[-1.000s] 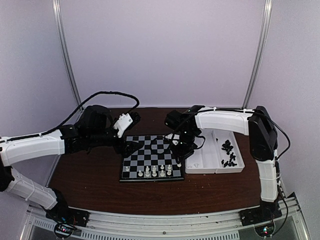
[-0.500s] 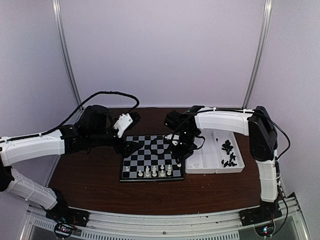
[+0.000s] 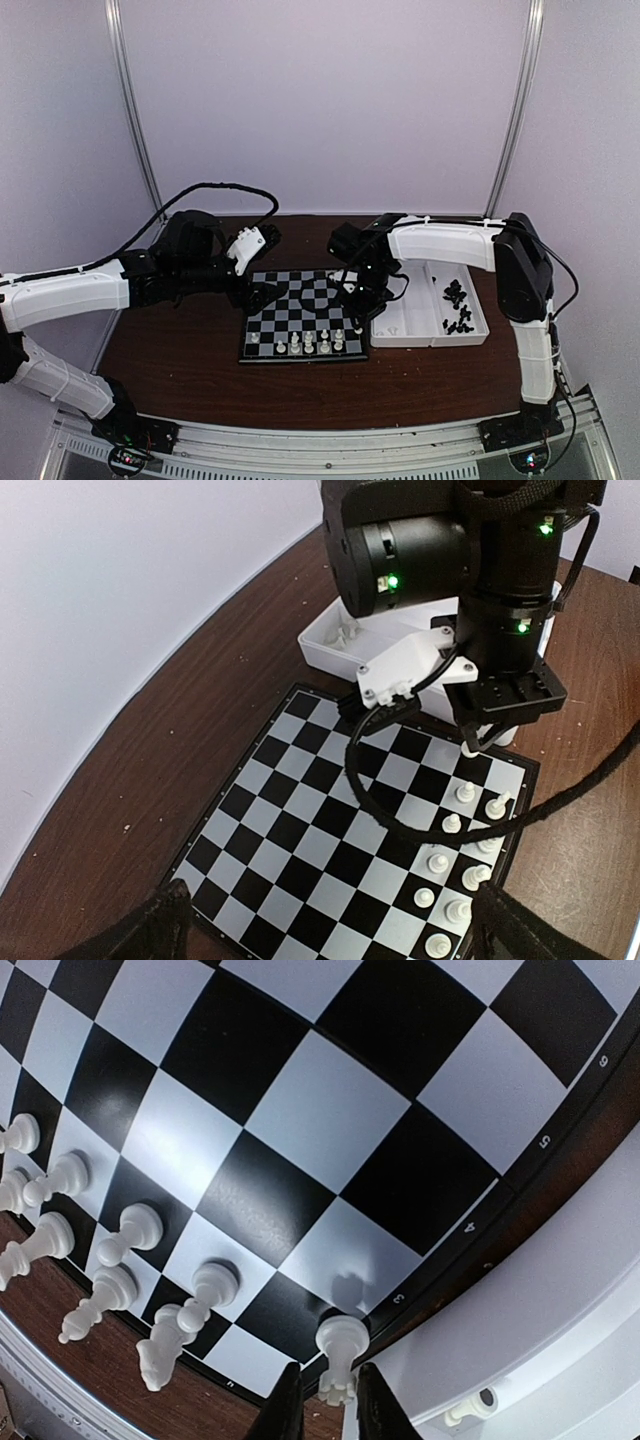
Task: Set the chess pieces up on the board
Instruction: Adjust the chess piece on the chessboard.
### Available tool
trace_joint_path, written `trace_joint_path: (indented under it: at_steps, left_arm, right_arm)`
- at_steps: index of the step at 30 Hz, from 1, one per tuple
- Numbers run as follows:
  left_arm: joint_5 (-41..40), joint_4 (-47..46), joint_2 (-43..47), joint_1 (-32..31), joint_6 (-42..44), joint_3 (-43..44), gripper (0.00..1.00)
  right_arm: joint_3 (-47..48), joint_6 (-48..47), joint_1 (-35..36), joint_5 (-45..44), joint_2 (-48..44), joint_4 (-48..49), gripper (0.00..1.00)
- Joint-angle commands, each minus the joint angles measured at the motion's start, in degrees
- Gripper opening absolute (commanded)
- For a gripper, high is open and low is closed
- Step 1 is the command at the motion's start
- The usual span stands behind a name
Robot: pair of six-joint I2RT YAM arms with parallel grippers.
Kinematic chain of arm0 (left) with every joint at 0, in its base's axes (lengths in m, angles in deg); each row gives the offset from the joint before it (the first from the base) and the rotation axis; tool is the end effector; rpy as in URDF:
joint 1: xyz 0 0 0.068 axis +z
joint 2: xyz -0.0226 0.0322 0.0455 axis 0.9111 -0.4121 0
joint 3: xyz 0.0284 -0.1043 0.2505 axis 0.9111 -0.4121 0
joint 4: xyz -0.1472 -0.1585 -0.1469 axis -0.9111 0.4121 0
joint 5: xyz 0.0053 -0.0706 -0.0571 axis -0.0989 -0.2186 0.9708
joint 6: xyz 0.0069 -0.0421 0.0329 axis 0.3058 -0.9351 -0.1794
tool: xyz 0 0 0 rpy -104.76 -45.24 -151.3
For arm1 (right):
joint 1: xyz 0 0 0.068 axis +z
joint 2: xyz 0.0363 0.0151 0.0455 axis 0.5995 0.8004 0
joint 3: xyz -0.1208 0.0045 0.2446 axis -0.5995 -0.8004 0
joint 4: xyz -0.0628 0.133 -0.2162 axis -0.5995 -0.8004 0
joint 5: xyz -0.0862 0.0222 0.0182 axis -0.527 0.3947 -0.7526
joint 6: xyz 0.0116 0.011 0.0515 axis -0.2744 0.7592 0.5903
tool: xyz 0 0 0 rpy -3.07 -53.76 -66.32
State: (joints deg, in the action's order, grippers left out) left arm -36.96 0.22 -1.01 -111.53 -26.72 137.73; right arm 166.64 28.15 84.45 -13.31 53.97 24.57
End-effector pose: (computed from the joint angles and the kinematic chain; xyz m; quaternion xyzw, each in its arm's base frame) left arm 0.1972 -0.2076 0.2777 0.4078 0.7616 -0.1971 0.4635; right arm 0.2775 0.3159 0.1931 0.3320 -0.9350 -0.1243 0.0076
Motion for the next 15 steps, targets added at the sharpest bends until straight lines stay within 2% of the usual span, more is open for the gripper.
trace_joint_path:
  at_steps: [1,6,15]
  left_arm:
    - [-0.3,-0.7,0.9,-0.4,-0.5,0.5,0.98]
    - [-0.3,-0.6,0.9,-0.4,-0.5,0.6,0.98]
    - [-0.2,-0.6,1.0,-0.4,-0.6,0.6,0.98]
  right_arm:
    - [-0.8,-0.2,0.3,-0.5,0.9,0.2,0.19]
    - [-1.2,0.1,0.4,-0.7,-0.3,0.4,0.14]
    - [-3.7,1.2,1.5,-0.8,-3.0,0.9,0.12]
